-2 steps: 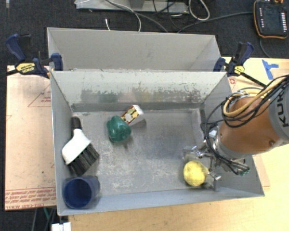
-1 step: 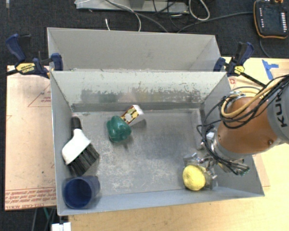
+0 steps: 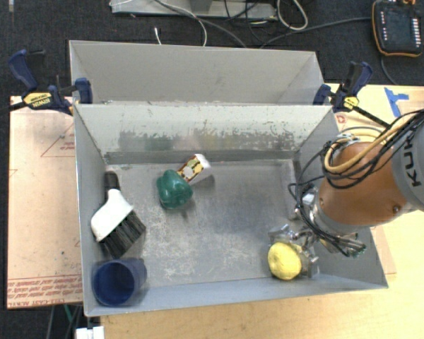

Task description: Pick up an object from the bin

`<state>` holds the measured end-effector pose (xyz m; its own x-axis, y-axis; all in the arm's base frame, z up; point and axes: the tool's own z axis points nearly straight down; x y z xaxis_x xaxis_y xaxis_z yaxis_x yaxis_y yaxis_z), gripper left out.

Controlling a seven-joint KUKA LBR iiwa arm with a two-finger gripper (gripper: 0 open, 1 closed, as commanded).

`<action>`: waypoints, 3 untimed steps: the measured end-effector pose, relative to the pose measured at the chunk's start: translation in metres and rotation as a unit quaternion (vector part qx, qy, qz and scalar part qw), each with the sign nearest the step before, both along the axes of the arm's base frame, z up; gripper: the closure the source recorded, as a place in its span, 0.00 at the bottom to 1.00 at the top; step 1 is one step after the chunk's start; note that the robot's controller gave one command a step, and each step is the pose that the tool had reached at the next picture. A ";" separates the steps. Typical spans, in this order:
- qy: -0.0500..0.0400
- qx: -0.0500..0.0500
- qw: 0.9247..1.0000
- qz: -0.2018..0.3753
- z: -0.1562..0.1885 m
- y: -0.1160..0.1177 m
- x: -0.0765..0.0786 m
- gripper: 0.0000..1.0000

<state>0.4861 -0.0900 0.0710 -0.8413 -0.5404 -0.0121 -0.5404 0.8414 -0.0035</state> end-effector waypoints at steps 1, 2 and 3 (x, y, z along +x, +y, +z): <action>0.000 0.000 1.000 0.000 0.001 0.001 0.000 1.00; 0.001 0.001 1.000 0.000 0.007 0.001 -0.001 1.00; 0.001 0.001 1.000 0.000 0.014 0.002 0.000 1.00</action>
Offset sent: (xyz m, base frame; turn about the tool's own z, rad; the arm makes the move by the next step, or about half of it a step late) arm -0.0001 0.0005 0.0167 -0.0004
